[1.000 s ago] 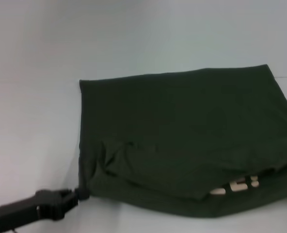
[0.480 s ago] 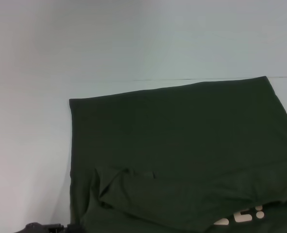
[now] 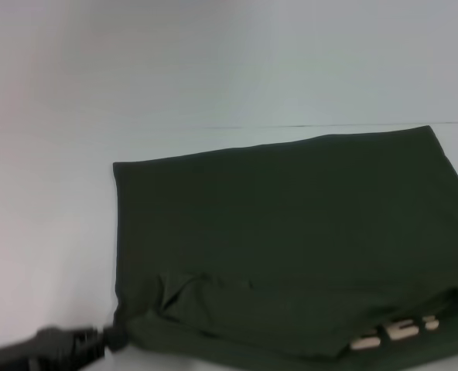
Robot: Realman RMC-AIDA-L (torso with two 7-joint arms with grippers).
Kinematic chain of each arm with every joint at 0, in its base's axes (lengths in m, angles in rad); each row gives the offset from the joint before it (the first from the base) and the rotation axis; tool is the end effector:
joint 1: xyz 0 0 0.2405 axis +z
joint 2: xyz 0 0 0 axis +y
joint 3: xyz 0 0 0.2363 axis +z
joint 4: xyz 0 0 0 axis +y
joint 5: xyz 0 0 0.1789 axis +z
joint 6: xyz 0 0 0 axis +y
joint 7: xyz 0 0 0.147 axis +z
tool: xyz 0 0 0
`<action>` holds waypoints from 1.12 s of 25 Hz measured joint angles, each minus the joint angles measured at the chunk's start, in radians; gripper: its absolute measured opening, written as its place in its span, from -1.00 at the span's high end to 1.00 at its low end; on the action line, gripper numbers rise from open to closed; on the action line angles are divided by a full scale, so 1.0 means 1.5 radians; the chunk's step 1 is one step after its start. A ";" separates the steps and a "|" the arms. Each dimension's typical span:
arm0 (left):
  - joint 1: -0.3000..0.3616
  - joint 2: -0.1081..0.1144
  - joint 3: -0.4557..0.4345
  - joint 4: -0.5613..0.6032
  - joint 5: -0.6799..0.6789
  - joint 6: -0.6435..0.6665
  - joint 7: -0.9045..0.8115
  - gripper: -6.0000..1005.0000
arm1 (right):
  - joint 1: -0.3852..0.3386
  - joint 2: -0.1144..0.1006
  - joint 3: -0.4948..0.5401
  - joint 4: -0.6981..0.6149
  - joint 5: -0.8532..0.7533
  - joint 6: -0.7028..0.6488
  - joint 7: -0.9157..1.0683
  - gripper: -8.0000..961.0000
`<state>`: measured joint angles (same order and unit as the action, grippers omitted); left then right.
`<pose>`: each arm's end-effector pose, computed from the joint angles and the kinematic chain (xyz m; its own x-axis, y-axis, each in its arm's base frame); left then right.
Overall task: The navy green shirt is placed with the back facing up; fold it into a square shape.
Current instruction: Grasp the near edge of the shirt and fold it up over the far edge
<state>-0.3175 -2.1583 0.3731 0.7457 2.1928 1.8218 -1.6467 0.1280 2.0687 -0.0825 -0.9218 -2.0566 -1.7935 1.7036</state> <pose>-0.2716 0.2164 0.0129 0.4341 0.6863 0.5836 0.7855 -0.6055 0.1277 0.3436 0.1779 0.1175 0.3241 -0.5012 -0.8024 -0.9338 -0.3056 -0.1863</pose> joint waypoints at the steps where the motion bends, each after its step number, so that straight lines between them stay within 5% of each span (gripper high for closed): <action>1: 0.000 0.000 0.000 0.000 0.000 0.000 0.000 0.94 | 0.011 -0.004 0.003 0.000 0.000 0.001 0.009 0.92; 6: -0.062 0.013 -0.027 -0.012 0.000 -0.042 -0.020 0.94 | 0.076 -0.032 -0.012 0.017 -0.005 0.031 0.062 0.92; 21: -0.194 0.013 -0.024 -0.016 -0.020 -0.232 -0.072 0.94 | 0.232 -0.107 -0.118 0.122 -0.006 0.251 0.142 0.92; 28: -0.268 0.005 -0.016 -0.029 -0.040 -0.398 -0.075 0.94 | 0.304 -0.111 -0.200 0.200 -0.004 0.454 0.126 0.92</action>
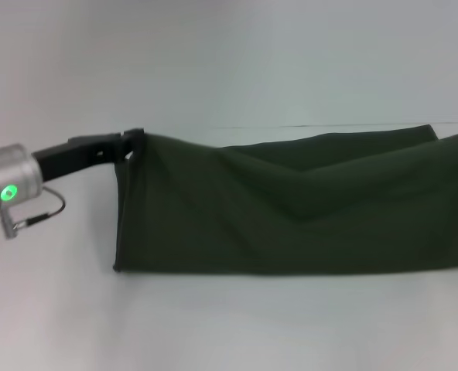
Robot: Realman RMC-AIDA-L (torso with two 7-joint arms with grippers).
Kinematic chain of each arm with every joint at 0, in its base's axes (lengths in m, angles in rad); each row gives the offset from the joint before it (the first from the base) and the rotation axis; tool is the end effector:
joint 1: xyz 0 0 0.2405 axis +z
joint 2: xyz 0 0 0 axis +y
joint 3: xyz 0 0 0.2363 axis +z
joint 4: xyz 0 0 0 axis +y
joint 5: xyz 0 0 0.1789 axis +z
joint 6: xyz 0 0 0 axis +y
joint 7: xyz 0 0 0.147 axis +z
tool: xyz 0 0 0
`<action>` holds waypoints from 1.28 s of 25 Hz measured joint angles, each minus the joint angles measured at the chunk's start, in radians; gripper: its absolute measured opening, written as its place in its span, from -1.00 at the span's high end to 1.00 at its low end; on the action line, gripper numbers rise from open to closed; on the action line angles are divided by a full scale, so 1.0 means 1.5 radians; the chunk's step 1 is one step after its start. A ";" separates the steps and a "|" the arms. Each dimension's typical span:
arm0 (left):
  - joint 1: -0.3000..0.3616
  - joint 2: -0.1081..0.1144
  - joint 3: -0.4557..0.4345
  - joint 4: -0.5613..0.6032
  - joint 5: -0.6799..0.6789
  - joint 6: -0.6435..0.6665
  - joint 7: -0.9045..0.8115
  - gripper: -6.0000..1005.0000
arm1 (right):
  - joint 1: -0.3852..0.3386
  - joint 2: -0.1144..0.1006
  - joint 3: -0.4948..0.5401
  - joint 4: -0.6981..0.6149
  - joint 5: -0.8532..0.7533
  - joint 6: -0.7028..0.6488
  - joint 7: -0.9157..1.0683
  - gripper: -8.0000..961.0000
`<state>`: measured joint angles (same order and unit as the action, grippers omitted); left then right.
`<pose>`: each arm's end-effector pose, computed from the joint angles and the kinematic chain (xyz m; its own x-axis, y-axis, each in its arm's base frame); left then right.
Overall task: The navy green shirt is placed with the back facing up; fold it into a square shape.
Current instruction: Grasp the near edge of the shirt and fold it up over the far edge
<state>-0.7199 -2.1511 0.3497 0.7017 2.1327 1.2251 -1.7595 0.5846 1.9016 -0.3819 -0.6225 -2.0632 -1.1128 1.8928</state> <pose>-0.2140 0.3756 0.0273 0.4985 0.5026 0.7063 0.8251 -0.5250 -0.2088 0.3043 0.3716 0.1270 0.3912 -0.5044 -0.7698 -0.9202 -0.2237 -0.3212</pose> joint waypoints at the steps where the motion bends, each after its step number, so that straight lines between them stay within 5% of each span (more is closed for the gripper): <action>1: -0.011 0.000 0.007 -0.007 -0.002 -0.029 0.001 0.94 | 0.009 0.001 -0.009 0.008 0.000 0.019 -0.003 0.92; 10: -0.071 -0.009 0.129 -0.053 -0.008 -0.284 0.004 0.94 | 0.099 0.010 -0.095 0.096 0.002 0.251 -0.031 0.92; 16: -0.081 -0.009 0.204 -0.065 -0.046 -0.387 0.005 0.94 | 0.127 0.017 -0.109 0.105 0.006 0.314 -0.044 0.92; 32: -0.096 -0.010 0.249 -0.106 -0.064 -0.498 0.006 0.94 | 0.152 0.030 -0.109 0.149 0.055 0.388 -0.130 0.92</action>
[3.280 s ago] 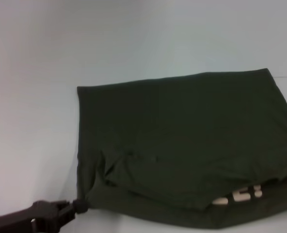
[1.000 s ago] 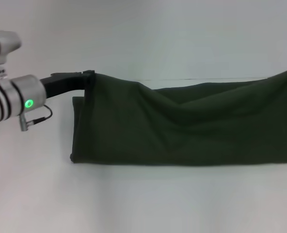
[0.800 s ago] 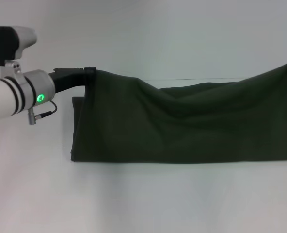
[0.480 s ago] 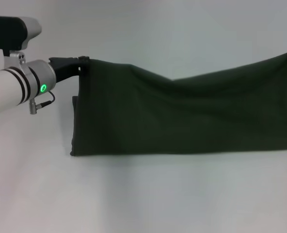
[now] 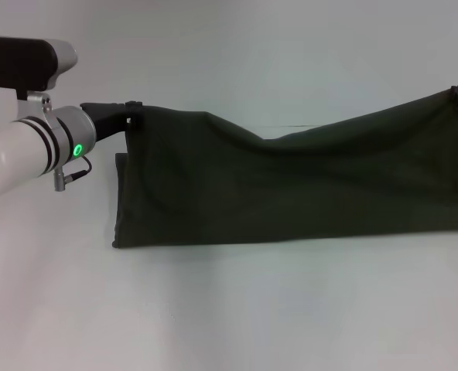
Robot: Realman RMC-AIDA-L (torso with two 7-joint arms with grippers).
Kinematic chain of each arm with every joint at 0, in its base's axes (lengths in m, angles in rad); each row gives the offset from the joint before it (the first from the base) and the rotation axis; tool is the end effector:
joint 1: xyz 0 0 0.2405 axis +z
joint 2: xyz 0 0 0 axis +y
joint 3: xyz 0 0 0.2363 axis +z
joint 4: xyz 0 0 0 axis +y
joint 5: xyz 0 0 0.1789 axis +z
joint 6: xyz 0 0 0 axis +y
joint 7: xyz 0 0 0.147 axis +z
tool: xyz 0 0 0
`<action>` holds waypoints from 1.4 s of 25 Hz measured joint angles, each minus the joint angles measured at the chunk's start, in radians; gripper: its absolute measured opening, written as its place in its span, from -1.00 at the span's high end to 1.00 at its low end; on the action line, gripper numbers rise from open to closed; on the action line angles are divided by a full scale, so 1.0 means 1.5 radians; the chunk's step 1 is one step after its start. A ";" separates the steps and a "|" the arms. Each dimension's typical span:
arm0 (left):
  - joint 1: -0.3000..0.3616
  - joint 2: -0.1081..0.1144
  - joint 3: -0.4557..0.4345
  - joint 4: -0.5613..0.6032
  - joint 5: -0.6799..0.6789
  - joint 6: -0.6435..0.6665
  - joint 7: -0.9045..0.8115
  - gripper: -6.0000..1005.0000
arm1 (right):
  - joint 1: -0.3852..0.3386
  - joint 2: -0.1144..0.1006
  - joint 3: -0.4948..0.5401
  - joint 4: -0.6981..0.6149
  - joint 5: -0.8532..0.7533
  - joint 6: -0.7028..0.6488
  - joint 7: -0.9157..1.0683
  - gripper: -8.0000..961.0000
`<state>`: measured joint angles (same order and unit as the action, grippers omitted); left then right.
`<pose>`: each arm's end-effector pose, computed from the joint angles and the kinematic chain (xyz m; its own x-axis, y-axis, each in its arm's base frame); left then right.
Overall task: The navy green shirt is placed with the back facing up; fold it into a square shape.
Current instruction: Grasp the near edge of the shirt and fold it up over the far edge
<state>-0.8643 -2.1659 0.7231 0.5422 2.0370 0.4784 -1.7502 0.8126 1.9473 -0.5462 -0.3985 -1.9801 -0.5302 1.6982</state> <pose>-0.1981 0.4381 0.0005 0.6671 0.4386 0.6022 0.7419 -0.3174 -0.5906 0.2726 0.4416 0.0855 0.5655 -0.4512 -0.6904 -0.8036 -0.1131 -0.5843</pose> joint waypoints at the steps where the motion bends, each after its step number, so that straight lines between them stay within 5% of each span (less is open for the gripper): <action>1: 0.000 0.000 0.001 -0.002 0.000 -0.001 0.000 0.94 | 0.001 0.002 0.000 0.001 0.002 0.003 -0.005 0.92; 29: -0.004 0.000 0.007 -0.007 -0.025 -0.037 0.000 0.94 | 0.011 -0.001 -0.006 -0.002 0.022 0.029 -0.036 0.92; 35: -0.004 -0.001 0.007 -0.009 -0.048 -0.038 0.000 0.76 | 0.014 0.012 -0.006 -0.008 0.028 0.043 -0.100 0.70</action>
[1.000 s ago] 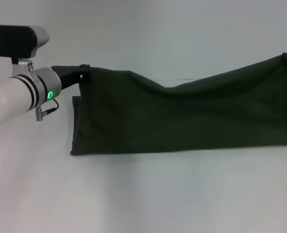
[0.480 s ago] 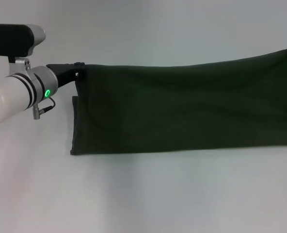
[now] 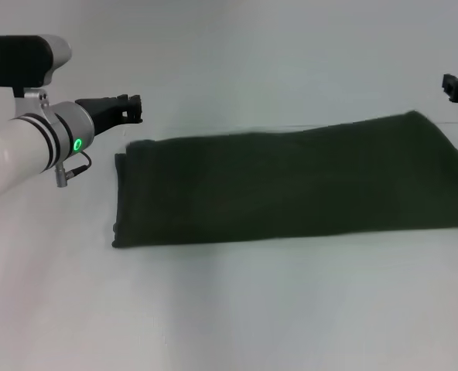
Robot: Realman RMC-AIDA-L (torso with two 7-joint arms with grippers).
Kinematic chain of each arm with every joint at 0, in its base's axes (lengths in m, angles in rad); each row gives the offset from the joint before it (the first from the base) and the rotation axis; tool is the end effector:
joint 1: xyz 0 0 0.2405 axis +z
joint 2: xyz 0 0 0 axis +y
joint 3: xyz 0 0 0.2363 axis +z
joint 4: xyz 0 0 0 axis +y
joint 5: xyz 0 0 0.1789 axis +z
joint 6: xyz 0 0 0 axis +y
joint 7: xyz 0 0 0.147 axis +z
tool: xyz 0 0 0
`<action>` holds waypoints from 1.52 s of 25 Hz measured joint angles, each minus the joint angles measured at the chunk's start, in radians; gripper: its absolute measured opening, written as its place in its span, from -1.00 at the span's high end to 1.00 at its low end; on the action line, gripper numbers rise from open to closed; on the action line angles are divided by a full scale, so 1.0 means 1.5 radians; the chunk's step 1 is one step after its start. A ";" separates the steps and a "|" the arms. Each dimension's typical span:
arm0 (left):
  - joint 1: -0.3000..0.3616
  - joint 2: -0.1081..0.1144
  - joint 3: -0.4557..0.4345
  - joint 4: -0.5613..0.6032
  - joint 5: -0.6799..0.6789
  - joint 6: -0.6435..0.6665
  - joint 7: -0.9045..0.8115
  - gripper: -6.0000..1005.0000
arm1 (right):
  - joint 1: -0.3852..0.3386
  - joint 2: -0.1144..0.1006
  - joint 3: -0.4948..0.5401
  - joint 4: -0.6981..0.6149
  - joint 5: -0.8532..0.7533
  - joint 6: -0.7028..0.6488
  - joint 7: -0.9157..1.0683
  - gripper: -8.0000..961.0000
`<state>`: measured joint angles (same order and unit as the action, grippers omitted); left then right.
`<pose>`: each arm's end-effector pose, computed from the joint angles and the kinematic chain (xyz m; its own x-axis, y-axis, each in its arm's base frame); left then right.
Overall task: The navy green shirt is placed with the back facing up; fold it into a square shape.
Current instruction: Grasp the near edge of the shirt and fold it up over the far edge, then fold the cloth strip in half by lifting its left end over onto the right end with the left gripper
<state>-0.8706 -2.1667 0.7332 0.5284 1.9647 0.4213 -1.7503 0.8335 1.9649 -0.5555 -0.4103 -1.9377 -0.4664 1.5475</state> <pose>-0.1979 0.4421 0.0037 0.6243 0.4303 0.6520 0.7773 -0.2593 -0.5732 0.2645 0.4492 0.0869 0.6689 -0.4038 -0.6241 -0.7182 -0.1347 -0.6827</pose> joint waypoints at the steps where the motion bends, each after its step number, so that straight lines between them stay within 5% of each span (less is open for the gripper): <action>1: 0.001 0.000 -0.001 0.000 -0.007 0.000 0.000 0.73 | 0.000 0.000 0.000 0.000 0.000 0.000 0.000 0.60; 10: 0.036 0.004 -0.005 0.007 -0.090 0.044 -0.006 0.32 | -0.011 -0.010 0.001 -0.002 -0.001 -0.031 0.016 -0.13; 15: 0.086 0.008 -0.007 0.036 -0.130 0.217 -0.009 -0.04 | -0.045 -0.033 0.000 -0.014 -0.002 -0.167 0.080 -0.36; 21: 0.136 0.004 -0.007 0.072 -0.127 0.378 -0.048 -0.26 | -0.103 -0.036 0.000 -0.094 -0.002 -0.361 0.168 -0.64; 30: 0.172 0.005 -0.008 0.102 -0.051 0.491 -0.140 -0.29 | -0.155 -0.048 0.000 -0.123 -0.005 -0.510 0.245 -0.63; 38: 0.181 0.007 -0.022 0.122 0.011 0.530 -0.268 -0.29 | -0.161 -0.050 0.000 -0.124 -0.008 -0.538 0.251 -0.63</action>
<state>-0.5989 -2.1569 0.7004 0.7115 1.9811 1.2160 -2.1528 0.5920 1.8899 -0.5550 -0.5960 -1.9492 -1.2730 1.9237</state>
